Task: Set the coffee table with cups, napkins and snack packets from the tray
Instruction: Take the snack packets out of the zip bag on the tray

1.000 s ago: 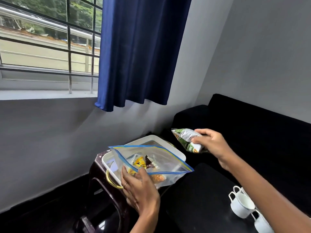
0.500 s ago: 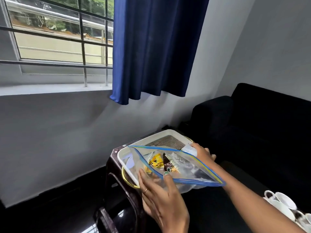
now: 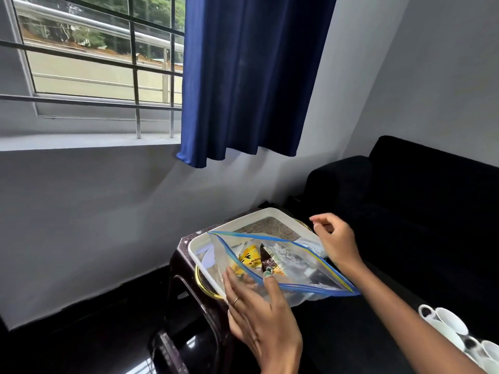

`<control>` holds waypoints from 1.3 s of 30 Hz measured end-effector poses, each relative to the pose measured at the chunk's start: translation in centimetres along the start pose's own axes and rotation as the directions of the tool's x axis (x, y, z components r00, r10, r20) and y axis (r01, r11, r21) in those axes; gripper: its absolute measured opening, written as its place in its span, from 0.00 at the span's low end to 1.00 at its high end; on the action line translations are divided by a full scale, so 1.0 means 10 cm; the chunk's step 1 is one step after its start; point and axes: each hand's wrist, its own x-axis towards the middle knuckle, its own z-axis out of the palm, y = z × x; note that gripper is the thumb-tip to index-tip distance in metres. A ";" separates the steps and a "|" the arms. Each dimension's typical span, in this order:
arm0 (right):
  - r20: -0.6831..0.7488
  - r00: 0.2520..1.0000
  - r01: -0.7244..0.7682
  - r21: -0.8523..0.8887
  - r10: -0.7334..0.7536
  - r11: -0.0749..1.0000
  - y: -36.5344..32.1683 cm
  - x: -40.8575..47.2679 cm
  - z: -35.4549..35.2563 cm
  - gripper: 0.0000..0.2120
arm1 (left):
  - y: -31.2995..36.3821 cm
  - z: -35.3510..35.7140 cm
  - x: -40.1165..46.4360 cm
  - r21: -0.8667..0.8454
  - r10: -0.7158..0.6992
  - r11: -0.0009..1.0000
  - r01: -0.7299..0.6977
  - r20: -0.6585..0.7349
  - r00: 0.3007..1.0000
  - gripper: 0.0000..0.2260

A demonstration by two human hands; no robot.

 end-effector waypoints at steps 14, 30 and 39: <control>0.735 0.670 0.067 0.081 -0.105 0.994 -1.08 -0.82 -0.50 0.13 | 0.04 -0.03 -0.01 0.049 -0.028 0.998 0.025 0.060 0.998 0.29; 0.511 0.822 0.131 -0.599 0.252 0.790 -0.50 -0.37 0.69 0.14 | 0.12 -0.04 -0.06 0.067 -0.043 0.997 0.040 0.050 0.998 0.25; 0.475 0.837 0.175 -0.703 0.272 0.689 -0.29 -0.41 0.73 0.34 | 0.13 -0.04 -0.08 0.076 -0.049 0.996 0.043 0.078 0.996 0.24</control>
